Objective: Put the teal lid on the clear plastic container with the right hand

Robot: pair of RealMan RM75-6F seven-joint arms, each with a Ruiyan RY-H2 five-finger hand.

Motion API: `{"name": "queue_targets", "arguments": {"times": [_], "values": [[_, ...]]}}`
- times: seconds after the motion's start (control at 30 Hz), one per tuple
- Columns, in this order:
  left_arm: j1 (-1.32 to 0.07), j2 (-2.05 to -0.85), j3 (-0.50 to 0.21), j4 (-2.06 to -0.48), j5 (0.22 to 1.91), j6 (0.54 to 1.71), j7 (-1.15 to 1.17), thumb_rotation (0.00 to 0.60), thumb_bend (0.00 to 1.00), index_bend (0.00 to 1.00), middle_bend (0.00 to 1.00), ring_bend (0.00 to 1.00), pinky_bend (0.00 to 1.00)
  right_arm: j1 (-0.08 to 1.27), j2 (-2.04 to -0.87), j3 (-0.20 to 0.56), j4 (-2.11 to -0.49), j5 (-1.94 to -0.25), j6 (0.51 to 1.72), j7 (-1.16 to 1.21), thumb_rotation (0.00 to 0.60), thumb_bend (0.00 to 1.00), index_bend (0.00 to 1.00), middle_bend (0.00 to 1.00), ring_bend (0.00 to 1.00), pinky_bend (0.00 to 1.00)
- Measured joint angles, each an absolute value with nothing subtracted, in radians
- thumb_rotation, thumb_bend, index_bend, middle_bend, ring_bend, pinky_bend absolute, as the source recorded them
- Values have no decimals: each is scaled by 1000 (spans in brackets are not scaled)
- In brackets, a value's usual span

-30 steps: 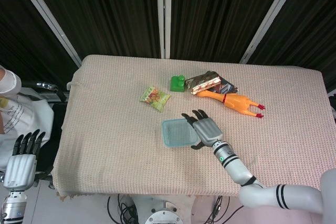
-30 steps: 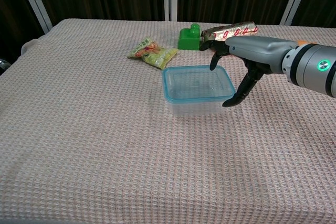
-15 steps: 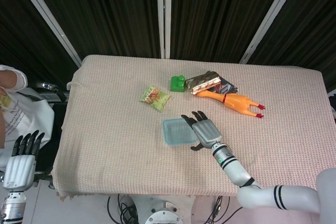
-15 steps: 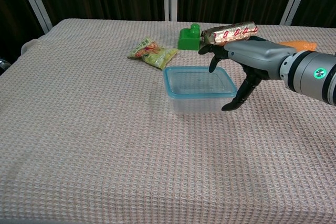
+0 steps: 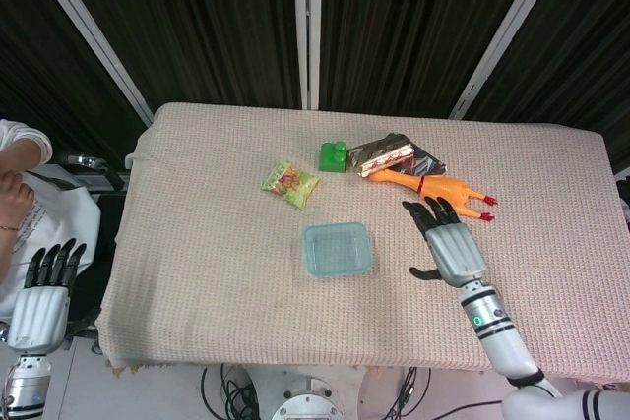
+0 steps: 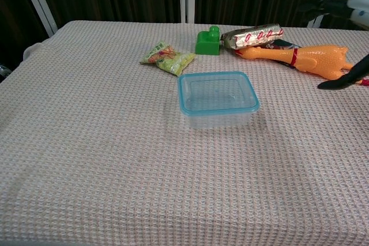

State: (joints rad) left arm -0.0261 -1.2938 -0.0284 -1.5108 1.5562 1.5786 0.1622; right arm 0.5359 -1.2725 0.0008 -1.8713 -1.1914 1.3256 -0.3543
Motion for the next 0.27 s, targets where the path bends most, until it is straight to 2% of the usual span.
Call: {"name": "queue_targets", "arguments": {"times": [0.27], "values": [[-26,-1295,-29,-1542,1568,1594,223,600,39,64,23,0,0,282,-1157,-114,-1834,-1403,1580,-125,600,26,0,0,0,0]]}}
